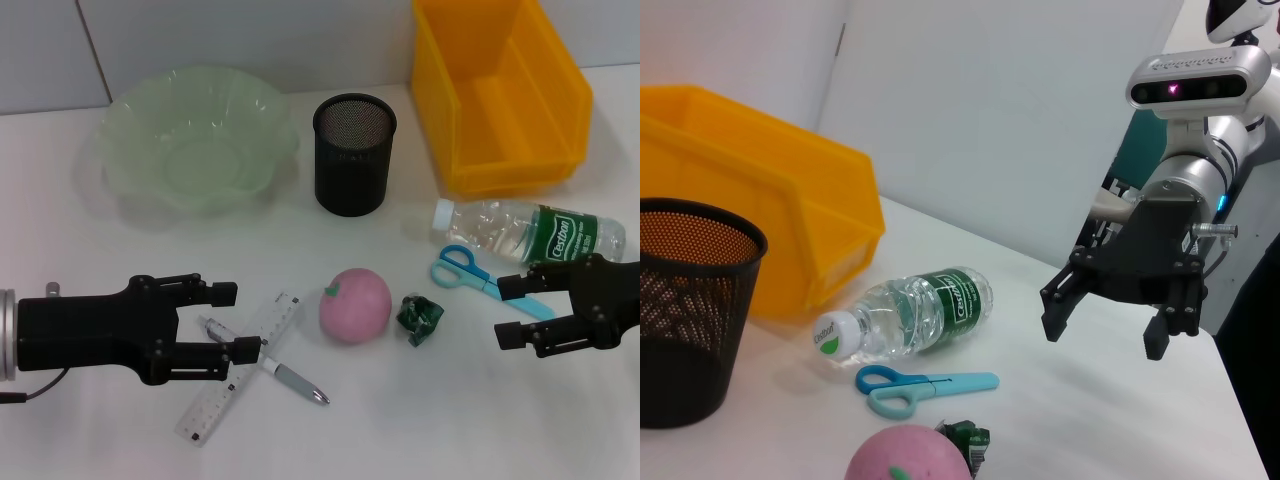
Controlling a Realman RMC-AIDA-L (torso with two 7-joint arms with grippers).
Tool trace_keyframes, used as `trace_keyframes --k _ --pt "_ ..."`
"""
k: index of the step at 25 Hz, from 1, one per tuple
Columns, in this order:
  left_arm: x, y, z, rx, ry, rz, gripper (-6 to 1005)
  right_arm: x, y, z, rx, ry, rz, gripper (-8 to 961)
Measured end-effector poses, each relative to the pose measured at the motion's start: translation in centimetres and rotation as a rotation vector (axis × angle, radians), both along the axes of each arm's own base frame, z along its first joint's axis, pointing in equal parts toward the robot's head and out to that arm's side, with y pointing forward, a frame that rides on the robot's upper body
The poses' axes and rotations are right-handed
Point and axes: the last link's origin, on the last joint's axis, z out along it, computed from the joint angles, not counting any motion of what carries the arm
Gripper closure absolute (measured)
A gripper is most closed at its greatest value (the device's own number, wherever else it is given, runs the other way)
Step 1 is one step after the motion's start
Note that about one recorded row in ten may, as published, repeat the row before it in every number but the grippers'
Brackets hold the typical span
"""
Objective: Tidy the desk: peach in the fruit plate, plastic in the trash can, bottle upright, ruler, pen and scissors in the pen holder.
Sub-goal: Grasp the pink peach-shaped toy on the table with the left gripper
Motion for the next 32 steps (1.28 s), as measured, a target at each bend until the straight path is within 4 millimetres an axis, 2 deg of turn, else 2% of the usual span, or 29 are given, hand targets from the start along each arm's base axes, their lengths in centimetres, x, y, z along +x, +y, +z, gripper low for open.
trace_keyframes --k 8,15,16,19,20,24,32 --pt "0.9 0.5 -0.6 0.024 -0.011 -0.03 201 0.2 0.0 -0.3 0.005 -0.006 -0.009 149" --pt "3.2 2.7 -3.9 0.103 0.093 -0.167 207 0.2 -0.1 -0.6 -0.004 0.001 -0.017 149" --pt "3.2 2.7 -3.9 0.103 0.093 -0.167 208 0.2 -0.1 -0.7 -0.005 0.002 -0.017 149" --pt "4.2 3.5 -6.2 0.119 0.156 -0.236 210 0.2 0.0 -0.7 -0.004 -0.001 -0.019 149" --pt "4.2 3.5 -6.2 0.119 0.156 -0.236 211 0.3 0.0 -0.7 -0.002 -0.002 -0.02 149" --pt "5.5 3.7 -8.5 0.144 0.195 -0.289 214 0.3 0.1 -0.7 0.0 -0.005 -0.021 149" --pt "6.4 4.2 -10.3 0.17 0.269 -0.329 221 0.2 0.1 -0.6 0.0 -0.007 -0.02 150"
